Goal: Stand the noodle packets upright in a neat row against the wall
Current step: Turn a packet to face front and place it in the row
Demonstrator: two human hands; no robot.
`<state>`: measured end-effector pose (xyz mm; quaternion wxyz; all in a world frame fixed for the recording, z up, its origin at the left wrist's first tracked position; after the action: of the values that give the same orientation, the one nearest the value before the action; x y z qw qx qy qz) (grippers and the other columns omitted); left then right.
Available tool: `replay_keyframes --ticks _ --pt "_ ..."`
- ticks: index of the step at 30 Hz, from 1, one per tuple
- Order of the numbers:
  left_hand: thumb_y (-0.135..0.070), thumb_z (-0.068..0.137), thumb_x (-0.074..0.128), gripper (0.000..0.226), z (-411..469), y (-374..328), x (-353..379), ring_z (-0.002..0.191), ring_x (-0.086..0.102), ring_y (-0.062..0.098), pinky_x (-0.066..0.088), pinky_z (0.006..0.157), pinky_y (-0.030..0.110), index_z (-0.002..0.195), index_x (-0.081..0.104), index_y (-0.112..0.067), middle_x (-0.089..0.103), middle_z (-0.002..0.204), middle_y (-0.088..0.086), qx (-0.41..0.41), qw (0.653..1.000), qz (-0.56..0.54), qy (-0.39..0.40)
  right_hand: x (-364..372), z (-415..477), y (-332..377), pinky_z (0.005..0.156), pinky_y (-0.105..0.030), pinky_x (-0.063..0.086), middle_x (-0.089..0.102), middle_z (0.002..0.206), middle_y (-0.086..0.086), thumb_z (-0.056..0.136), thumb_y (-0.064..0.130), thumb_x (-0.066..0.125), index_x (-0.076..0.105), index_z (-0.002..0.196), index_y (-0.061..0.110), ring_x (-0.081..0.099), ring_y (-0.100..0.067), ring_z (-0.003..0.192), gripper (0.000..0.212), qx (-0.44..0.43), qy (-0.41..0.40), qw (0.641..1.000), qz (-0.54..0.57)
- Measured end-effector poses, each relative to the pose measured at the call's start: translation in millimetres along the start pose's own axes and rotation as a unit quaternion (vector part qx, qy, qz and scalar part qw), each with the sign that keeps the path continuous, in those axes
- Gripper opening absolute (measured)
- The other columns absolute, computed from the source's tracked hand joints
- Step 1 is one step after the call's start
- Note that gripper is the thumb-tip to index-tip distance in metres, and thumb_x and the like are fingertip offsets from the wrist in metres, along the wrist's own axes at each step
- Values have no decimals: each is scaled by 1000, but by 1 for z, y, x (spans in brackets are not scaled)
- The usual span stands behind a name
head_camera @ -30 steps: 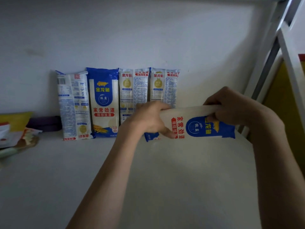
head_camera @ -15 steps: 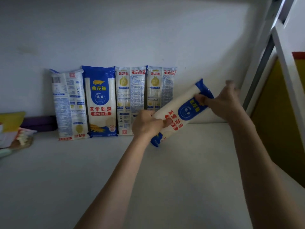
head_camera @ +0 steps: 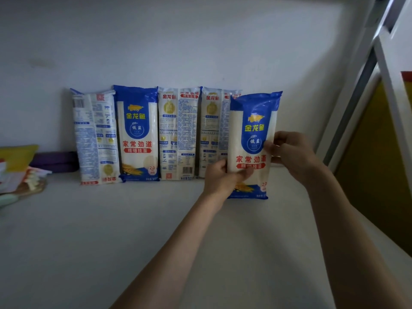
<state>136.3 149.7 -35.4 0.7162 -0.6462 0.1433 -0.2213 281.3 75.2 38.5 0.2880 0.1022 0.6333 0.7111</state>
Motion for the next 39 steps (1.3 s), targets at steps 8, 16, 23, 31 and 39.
replay_keyframes --ticks 8,16,23,31,39 --pt "1 73 80 46 -3 12 -2 103 66 15 51 75 19 115 67 -11 72 113 5 0 987 157 44 4 -6 -5 79 -38 59 71 111 -3 81 19 69 59 121 12 69 -19 101 42 12 124 992 -5" --pt "-6 74 82 47 1 3 -8 98 64 13 52 78 22 117 64 -16 70 107 0 -16 977 192 87 12 -3 -5 55 -14 55 72 88 11 74 15 79 67 92 22 71 2 72 22 -57 45 996 -47" --pt "-13 83 76 25 4 6 -8 88 69 13 54 73 20 105 65 -13 73 97 0 35 981 190 -16 9 -3 -15 53 -13 54 70 88 11 76 14 77 68 101 17 69 3 69 27 -41 -18 999 14" --pt "-8 82 76 27 1 10 -7 83 69 10 52 63 13 108 71 -10 75 102 6 45 978 196 -60 14 -2 -44 90 -48 54 65 107 -2 73 -7 74 61 113 16 61 -25 103 48 82 98 988 -86" --pt "3 80 72 47 0 -2 1 83 63 5 46 59 2 124 61 -8 70 113 8 56 980 187 -28 -1 3 -58 67 -34 56 68 107 -11 75 -17 66 65 109 6 62 -26 96 41 42 -28 999 -12"
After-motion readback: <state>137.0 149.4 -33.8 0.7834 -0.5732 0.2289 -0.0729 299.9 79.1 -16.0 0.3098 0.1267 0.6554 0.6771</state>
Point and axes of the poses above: each hand's wrist, its own z-axis towards the middle knuckle, its own x-axis out of the palm, y = z × x, the point moved 6 cm from there along z, towards the middle knuckle
